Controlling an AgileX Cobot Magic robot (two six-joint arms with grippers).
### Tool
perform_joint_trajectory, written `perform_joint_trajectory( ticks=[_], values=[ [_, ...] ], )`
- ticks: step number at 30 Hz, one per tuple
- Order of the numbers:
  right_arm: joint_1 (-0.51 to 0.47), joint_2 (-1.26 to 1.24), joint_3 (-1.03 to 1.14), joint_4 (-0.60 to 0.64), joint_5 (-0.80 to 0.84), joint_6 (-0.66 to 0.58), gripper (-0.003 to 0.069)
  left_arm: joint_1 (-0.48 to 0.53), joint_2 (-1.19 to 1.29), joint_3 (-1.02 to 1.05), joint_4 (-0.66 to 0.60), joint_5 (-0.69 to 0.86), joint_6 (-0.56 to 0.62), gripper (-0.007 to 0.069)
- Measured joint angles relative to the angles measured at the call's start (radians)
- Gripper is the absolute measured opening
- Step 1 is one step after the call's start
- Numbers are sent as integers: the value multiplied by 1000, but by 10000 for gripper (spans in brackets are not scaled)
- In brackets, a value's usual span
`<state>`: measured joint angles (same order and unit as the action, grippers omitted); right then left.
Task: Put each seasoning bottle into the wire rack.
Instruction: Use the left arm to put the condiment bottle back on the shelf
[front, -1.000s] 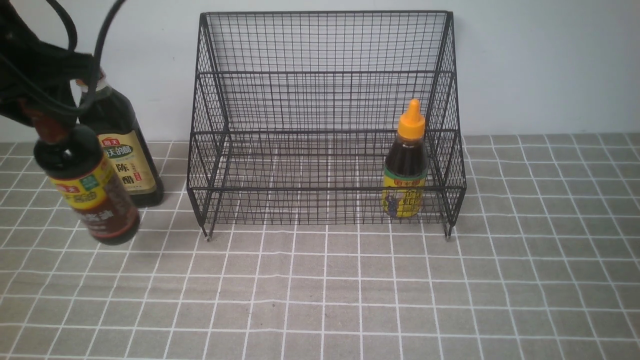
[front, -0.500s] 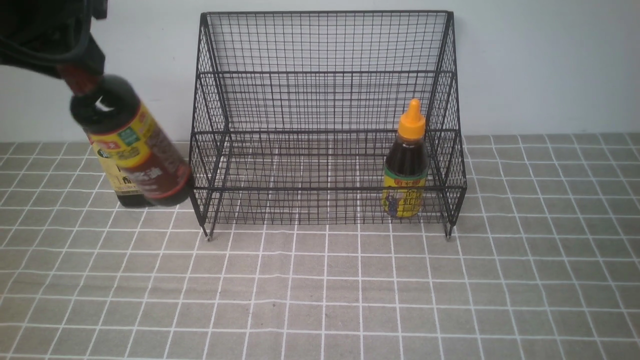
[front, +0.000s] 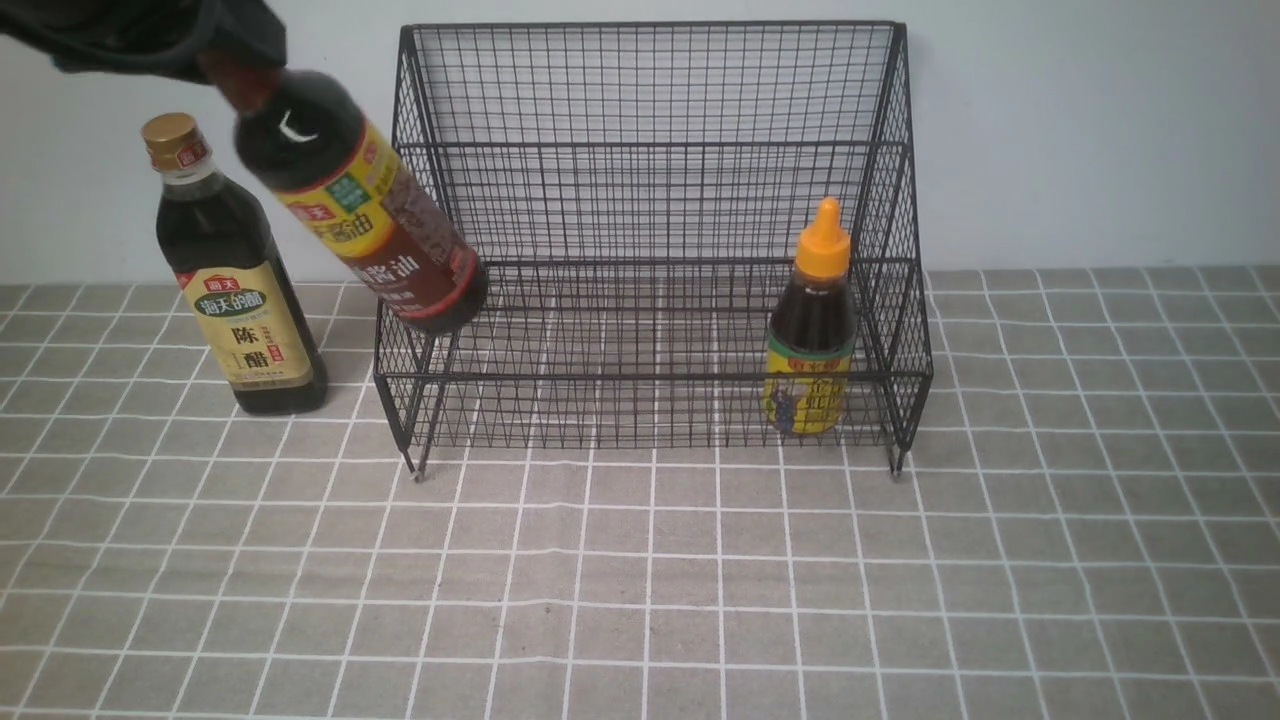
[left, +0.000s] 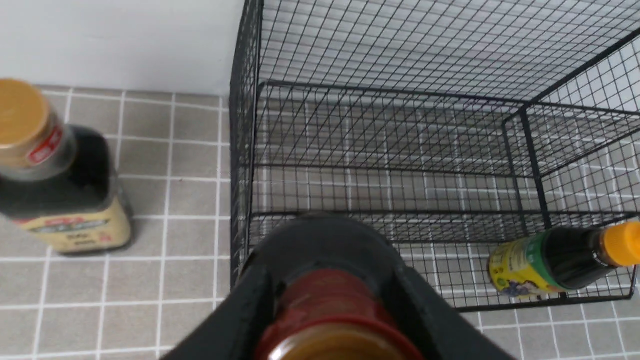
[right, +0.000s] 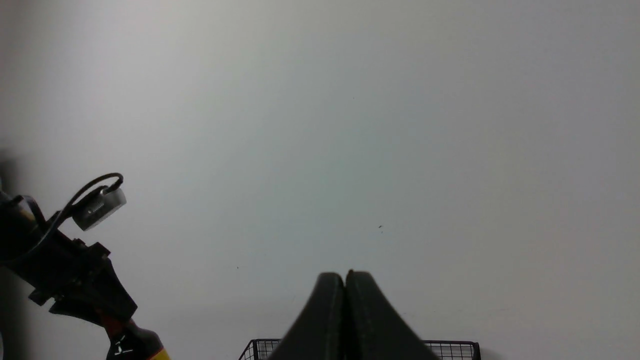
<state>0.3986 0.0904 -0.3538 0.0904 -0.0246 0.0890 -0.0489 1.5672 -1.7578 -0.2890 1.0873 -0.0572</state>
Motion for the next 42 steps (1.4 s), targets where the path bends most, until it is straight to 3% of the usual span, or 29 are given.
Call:
perform_joint_trajectory(
  ticks=[18,27,37,42],
  values=[
    [0,0,0,0,5,1,-12,-107,181,0,17,-111,91,265],
    [0,0,0,0,12,1,-12,-202,215,0,87,-168,131,272],
    [0,0,0,0,15,1,-12,-231,220,-10,57,-233,129,459],
    [0,0,0,0,15,1,-12,-232,187,-15,107,-220,122,538]
  ],
)
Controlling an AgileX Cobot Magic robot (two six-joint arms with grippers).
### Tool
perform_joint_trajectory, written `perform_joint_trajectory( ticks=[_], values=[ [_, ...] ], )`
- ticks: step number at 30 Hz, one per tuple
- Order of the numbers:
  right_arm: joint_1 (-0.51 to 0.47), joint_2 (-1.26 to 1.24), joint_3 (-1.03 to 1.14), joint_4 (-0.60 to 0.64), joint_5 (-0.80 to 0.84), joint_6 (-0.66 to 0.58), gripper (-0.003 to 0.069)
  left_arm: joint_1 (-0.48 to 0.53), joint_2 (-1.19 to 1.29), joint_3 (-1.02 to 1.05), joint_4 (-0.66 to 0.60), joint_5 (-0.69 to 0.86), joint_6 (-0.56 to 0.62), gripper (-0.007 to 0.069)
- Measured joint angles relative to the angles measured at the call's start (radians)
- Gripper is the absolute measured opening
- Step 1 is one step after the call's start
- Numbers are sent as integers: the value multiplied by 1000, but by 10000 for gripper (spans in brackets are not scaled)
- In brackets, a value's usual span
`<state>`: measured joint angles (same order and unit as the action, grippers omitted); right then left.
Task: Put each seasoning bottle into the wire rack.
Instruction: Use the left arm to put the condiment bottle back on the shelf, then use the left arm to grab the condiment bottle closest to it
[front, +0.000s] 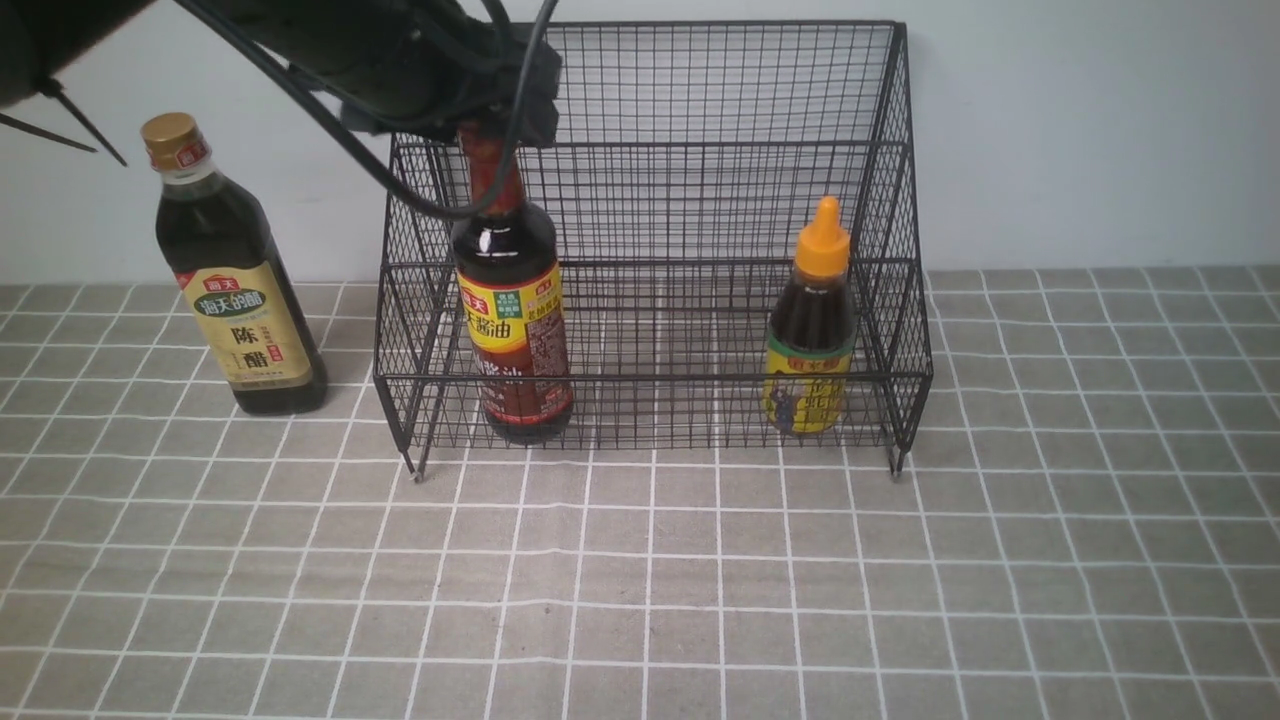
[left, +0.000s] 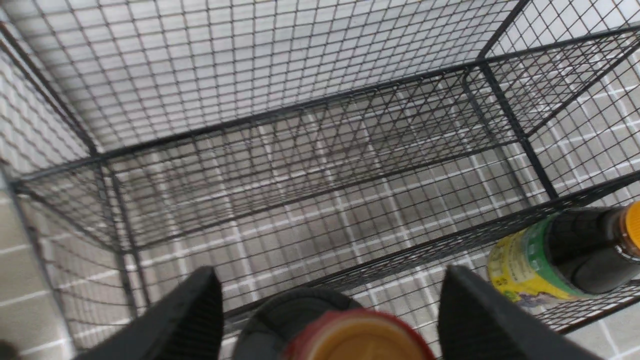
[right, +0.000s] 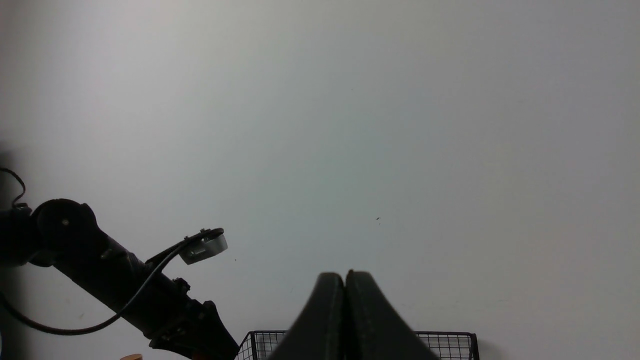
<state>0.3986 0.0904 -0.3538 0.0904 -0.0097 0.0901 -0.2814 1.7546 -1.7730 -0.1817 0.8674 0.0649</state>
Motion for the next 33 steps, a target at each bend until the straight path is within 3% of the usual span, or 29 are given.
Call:
perform_joint_trajectory(
  ticks=[5,7,8,9,13,17,20,23,24,26,27,33],
  values=[
    [0,0,0,0,0,0,-12,19,-78,-66,122,79,-96,501],
    [0,0,0,0,0,0,-12,54,-115,-101,176,147,-188,413],
    [0,0,0,0,0,0,-12,86,-138,-121,208,196,-244,329],
    [0,0,0,0,0,0,-12,92,-140,-123,214,203,-250,316],
    [0,0,0,0,0,0,-12,217,-161,-141,279,309,-281,48],
    [0,0,0,0,0,0,-12,300,-123,-141,284,351,-248,3],
    [0,0,0,0,0,0,-12,318,-84,-141,284,355,-201,19],
    [0,0,0,0,0,0,-12,318,-48,-141,279,328,-165,88],
    [0,0,0,0,0,0,-12,317,-25,-141,268,297,-147,155],
    [0,0,0,0,0,0,-12,317,-11,-141,263,269,-138,206],
    [0,0,0,0,0,0,-12,317,12,-141,263,239,-133,294],
    [0,0,0,0,0,0,-12,317,92,-141,266,126,-132,580]
  ],
)
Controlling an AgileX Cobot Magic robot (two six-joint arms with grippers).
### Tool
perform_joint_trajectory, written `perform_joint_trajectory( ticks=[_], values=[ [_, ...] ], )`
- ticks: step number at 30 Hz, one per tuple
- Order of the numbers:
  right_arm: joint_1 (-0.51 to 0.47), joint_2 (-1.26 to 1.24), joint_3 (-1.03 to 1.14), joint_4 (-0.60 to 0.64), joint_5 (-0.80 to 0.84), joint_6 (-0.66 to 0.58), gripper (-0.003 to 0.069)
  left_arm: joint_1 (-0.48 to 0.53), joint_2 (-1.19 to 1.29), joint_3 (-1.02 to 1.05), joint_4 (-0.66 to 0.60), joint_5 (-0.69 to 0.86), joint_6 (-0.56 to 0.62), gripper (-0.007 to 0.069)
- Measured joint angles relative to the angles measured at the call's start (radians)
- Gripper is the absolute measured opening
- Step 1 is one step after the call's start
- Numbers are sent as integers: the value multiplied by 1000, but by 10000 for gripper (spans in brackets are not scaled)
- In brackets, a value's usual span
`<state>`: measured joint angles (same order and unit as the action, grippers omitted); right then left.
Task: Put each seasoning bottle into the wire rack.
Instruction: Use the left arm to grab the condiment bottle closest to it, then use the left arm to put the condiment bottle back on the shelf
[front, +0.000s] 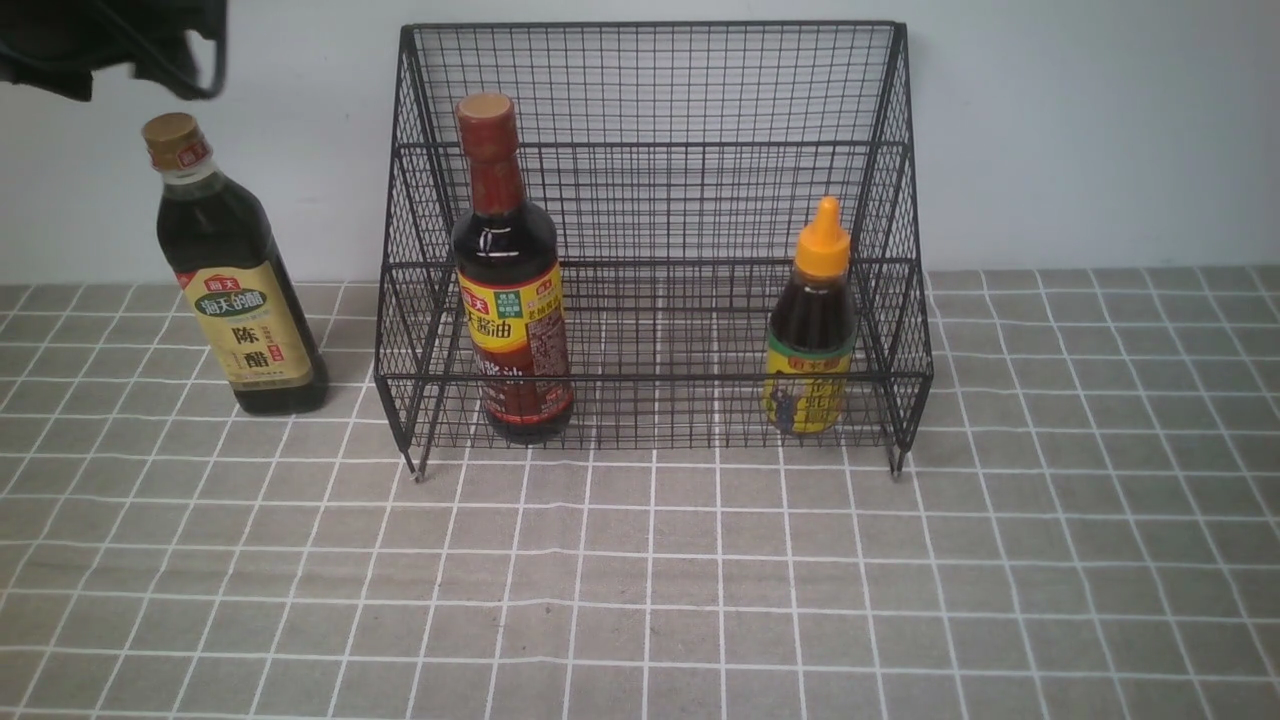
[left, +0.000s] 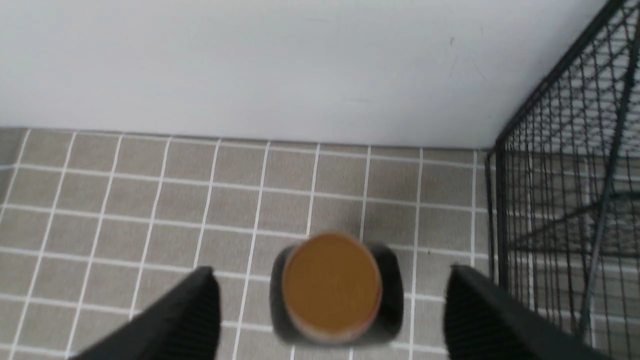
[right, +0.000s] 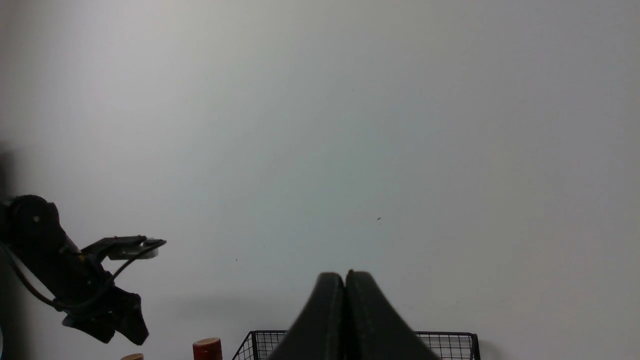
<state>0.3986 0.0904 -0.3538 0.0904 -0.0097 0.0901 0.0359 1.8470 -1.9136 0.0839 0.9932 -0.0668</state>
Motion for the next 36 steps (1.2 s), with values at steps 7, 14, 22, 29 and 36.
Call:
perform_joint_trajectory(
  ticks=[7,14,22,29,36],
  values=[
    [0,0,0,0,0,0,-12,0,91,0,1,-36,0,647],
    [0,0,0,0,0,0,-12,0,136,0,1,-30,0,501],
    [0,0,0,0,0,-1,-12,0,135,-2,-9,-23,-4,310],
    [0,0,0,0,0,-1,-12,0,107,3,-11,25,-3,308],
    [0,0,0,0,0,-1,-12,0,19,13,-3,49,-1,308]
  ],
)
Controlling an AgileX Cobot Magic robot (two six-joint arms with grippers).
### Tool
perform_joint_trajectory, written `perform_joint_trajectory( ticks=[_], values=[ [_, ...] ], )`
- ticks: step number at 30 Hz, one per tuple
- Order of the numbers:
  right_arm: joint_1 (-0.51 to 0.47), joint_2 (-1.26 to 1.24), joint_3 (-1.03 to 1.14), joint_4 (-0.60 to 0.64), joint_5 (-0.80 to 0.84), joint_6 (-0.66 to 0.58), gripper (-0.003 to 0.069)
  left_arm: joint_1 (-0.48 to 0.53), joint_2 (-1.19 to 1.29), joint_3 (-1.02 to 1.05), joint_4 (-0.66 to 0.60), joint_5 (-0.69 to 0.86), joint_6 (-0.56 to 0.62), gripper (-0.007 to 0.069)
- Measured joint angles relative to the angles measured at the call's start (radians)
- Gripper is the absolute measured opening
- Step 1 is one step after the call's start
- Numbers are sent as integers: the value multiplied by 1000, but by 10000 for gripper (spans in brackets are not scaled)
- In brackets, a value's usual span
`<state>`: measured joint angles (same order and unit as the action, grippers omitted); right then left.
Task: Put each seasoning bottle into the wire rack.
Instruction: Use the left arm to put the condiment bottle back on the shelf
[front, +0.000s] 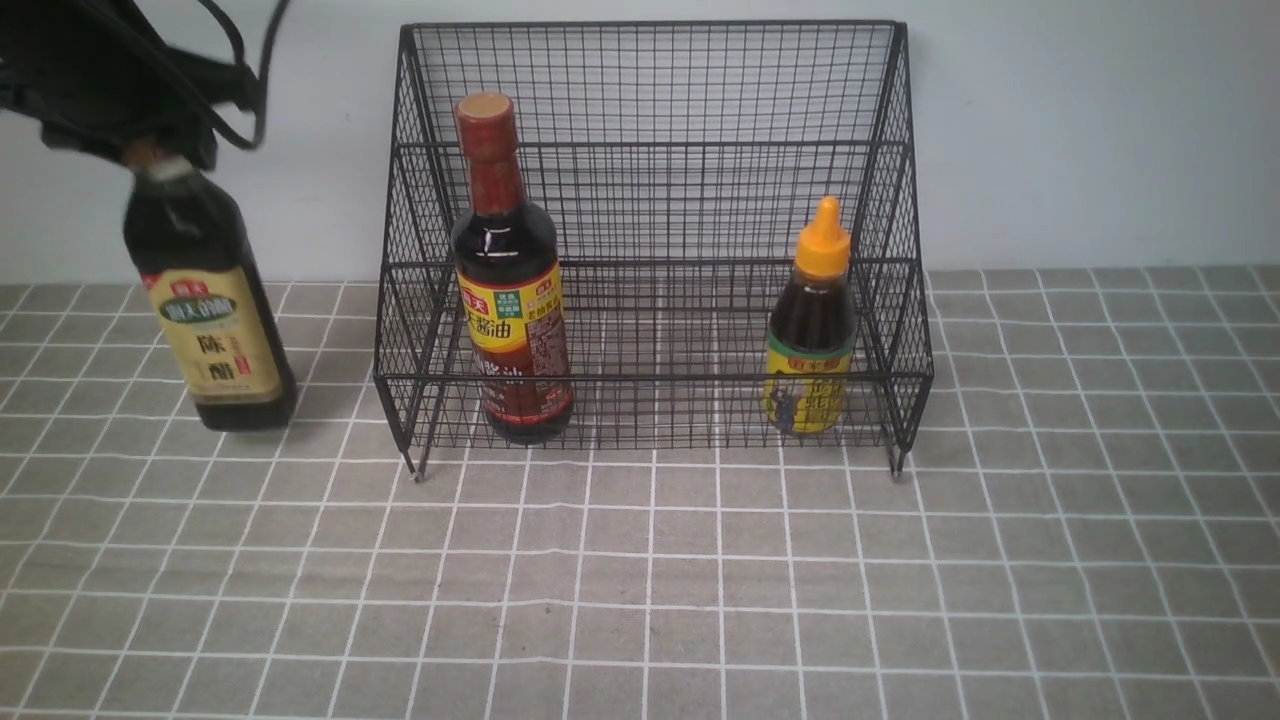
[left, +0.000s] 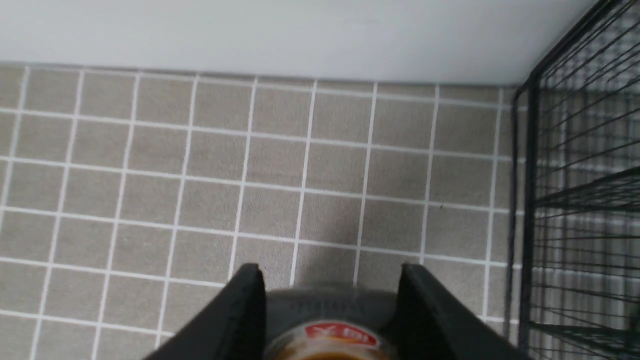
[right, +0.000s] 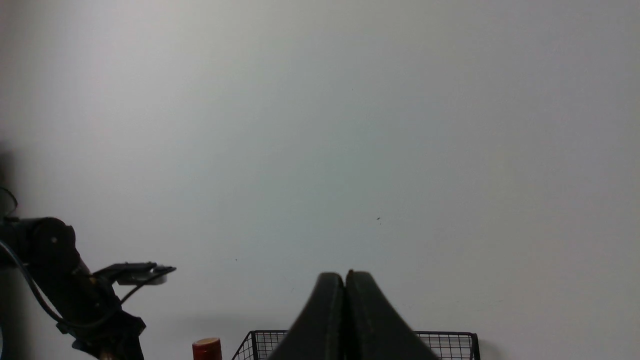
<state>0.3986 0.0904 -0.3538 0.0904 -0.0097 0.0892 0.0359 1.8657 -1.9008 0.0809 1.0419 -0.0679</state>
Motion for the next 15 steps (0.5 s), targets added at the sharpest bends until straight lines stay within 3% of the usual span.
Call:
perform_joint_trajectory(
  ticks=[7,15],
  values=[
    [0,0,0,0,0,0,-12,-7,-97,-100,-22,4,0,308],
    [0,0,0,0,0,0,-12,-87,-112,-245,-42,-55,0,307]
  ],
)
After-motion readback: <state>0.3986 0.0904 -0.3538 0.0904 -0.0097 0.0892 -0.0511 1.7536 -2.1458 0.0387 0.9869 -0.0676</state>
